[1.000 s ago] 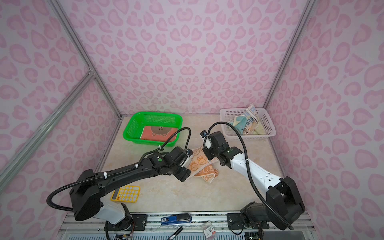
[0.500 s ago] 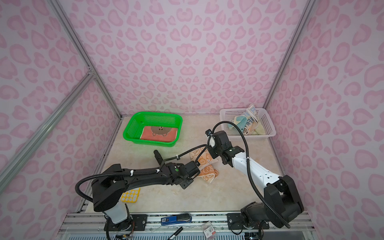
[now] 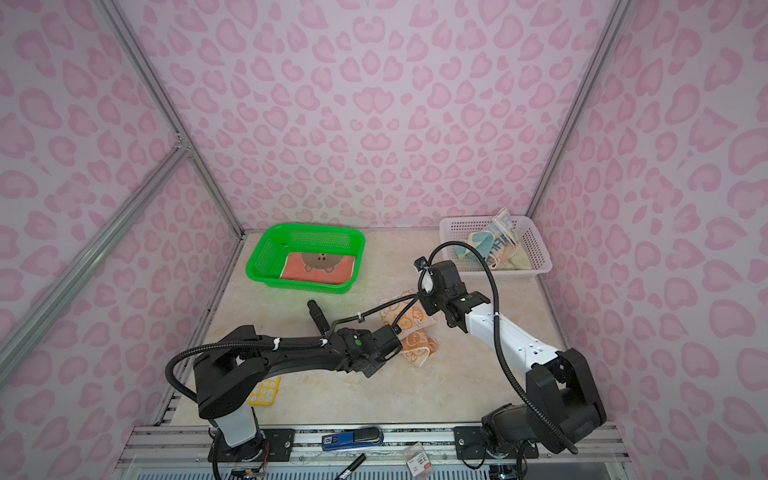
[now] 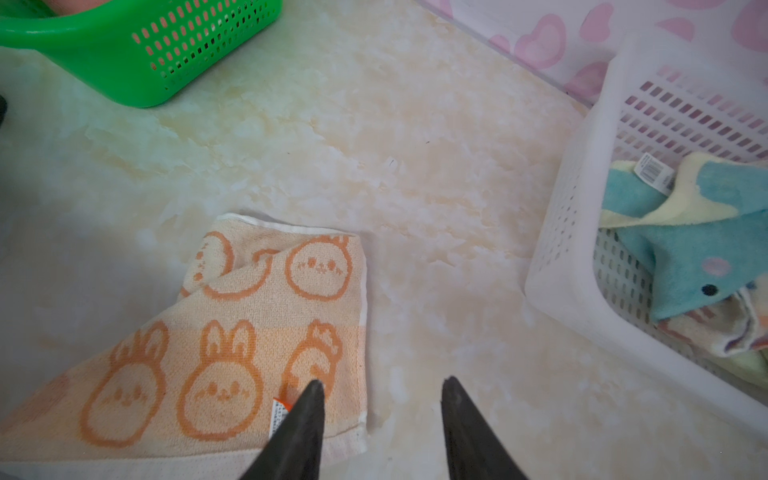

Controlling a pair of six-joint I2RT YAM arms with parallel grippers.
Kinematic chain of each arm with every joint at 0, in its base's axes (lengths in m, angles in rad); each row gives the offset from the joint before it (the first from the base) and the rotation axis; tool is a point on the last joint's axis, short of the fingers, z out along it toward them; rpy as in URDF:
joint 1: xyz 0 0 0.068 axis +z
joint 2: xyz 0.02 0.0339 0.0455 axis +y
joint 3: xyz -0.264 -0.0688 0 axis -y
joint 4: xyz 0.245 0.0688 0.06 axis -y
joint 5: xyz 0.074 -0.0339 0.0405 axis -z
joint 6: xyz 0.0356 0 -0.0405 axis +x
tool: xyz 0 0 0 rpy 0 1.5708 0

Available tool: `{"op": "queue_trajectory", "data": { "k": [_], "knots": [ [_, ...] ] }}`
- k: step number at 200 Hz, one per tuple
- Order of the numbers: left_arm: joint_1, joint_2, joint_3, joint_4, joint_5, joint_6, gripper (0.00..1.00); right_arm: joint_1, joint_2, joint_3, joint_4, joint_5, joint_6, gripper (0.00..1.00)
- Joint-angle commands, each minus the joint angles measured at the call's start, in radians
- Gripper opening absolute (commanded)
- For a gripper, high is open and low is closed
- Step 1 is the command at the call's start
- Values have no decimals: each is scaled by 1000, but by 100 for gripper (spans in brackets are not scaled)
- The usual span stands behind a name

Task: Fold and stack the towels
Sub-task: 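Grasp the towel's two near corners, one with each gripper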

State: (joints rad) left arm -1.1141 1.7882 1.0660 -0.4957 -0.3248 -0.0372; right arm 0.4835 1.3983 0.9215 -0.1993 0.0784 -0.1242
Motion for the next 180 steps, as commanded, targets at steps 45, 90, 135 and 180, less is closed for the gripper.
{"op": "queue_trajectory", "data": {
  "k": [45,90,135,180],
  "knots": [
    [25,-105,-55,56,-46,-26,3,-15,-13,-112,160,41,-351,47],
    [123,-165,-119,98,57,-73,3,-39,-35,-127,54,-112,-558,46],
    [170,-103,-74,83,180,-35,3,-17,-44,-226,0,-261,-827,46],
    [236,-77,-63,74,256,-16,3,-7,6,-248,26,-283,-843,46]
  ]
}}
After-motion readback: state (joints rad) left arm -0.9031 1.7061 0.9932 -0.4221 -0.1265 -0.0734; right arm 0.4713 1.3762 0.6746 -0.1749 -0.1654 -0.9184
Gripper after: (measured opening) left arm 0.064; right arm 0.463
